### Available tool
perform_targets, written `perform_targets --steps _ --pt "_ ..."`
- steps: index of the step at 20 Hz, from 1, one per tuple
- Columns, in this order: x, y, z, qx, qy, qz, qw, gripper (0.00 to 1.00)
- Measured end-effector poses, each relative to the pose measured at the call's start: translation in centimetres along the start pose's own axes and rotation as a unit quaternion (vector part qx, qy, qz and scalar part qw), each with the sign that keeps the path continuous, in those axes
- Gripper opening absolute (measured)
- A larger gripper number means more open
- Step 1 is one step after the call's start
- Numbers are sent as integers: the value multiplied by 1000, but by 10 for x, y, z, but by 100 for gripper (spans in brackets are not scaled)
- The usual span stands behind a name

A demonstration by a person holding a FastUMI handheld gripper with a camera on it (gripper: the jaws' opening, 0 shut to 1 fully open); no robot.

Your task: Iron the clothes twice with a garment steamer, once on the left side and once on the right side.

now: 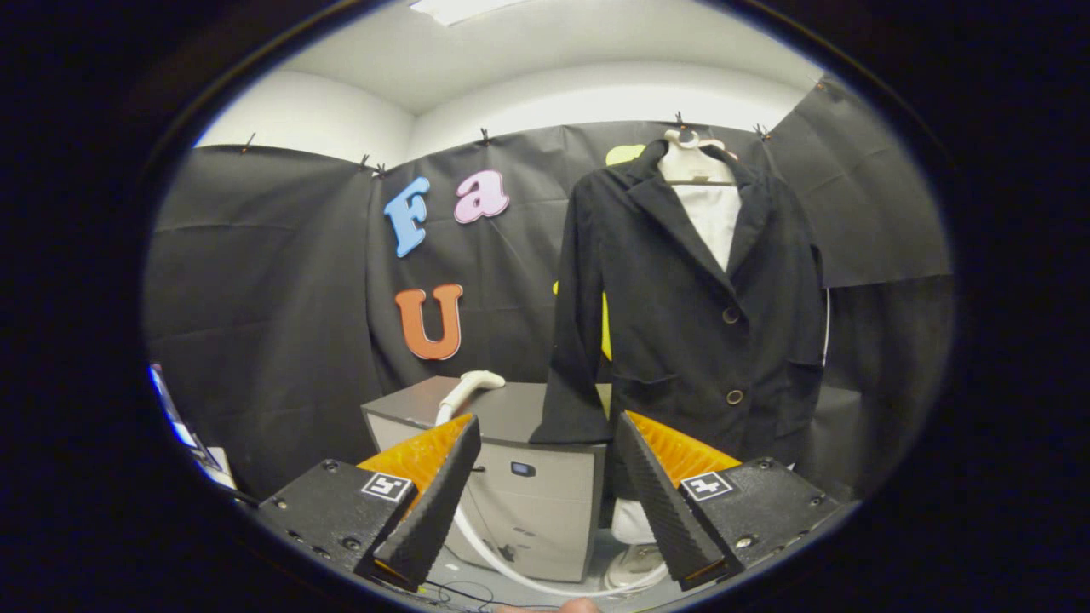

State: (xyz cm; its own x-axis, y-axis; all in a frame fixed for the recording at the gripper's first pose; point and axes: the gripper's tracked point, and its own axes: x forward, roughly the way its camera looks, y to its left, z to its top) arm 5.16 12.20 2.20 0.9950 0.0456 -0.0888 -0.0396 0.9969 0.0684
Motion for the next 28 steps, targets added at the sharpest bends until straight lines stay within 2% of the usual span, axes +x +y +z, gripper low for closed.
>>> perform_targets --steps 5,8,10,13,16,22,25,28 --pt "50 44 2 3 41 28 999 100" --pt "88 73 -31 8 109 59 992 99" --pt "125 83 -34 5 123 74 990 99" --pt "183 100 -27 -6 137 71 988 99" --pt "244 123 -31 -7 184 77 980 99" --pt "343 167 -75 -14 271 83 959 98" --pt "374 177 -101 -35 306 65 949 97" --pt "387 178 -122 -51 329 48 942 92"
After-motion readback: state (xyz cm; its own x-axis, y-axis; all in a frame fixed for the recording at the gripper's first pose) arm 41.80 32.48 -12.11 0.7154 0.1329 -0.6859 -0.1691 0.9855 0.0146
